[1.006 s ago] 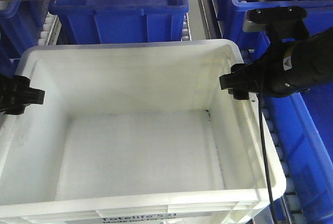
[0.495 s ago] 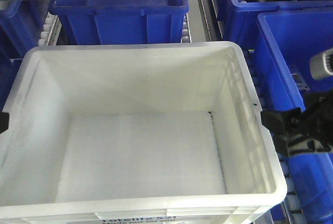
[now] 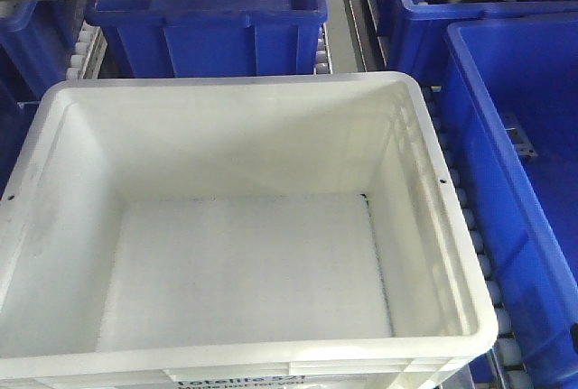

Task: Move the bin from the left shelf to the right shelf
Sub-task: 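Lift both grippers up and away from the tote rims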

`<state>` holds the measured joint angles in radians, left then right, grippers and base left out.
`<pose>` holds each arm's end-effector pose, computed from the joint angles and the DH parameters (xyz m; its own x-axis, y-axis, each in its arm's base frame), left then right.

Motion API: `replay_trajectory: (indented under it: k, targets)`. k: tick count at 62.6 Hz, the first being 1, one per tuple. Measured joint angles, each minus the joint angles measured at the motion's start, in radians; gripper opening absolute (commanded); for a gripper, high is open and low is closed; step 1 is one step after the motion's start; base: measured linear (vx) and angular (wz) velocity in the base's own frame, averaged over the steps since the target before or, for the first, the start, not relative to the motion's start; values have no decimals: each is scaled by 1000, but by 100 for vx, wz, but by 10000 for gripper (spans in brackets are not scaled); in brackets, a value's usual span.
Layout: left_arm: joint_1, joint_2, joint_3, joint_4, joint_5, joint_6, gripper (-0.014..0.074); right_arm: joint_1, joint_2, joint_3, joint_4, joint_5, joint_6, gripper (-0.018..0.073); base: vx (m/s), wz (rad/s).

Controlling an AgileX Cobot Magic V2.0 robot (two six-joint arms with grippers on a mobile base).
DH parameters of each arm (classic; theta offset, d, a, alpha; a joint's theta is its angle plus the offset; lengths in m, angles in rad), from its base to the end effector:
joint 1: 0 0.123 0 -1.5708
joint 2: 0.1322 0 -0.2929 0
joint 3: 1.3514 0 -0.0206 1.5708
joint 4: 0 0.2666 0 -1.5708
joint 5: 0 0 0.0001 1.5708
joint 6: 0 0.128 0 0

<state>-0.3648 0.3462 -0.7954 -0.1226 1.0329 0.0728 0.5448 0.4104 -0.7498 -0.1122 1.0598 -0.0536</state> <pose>0.0612 -0.0378 0.3514 -0.4380 0.1776 -0.8813 0.4455 0.8943 -0.0411 0.0802 0.0340 0.3281 -0.4526 -0.4005 -0.7967 -0.5003 0.8536 -0.1448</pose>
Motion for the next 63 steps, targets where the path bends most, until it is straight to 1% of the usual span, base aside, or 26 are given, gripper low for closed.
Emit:
replay_trajectory:
  k: [6,12,20,31,38,45,55,63]
  targets:
    - [0,0,1,0,1,0,521,0,-35,0,0,22,14,539,0,0]
    - [0,0,1,0,1,0,521,0,-47,0,-2,36,54,539,0,0]
    - [0,0,1,0,1,1,521,0,-47,0,1,47,62,522,0,0]
    - [0,0,1,0,1,1,521,0,-47,0,21,56,54,463,0,0]
    - [0,0,1,0,4,1,513,0,-47,0,37,56,54,402,0,0]
    - [0,0,1,0,12,1,472,0,-47,0,42,57,54,323,0,0]
    - [0,0,1,0,18,1,358,0,-47,0,42,58,54,183,0,0]
    - [0,0,1,0,20,1,251,0,-47,0,42,62,54,93,0,0]
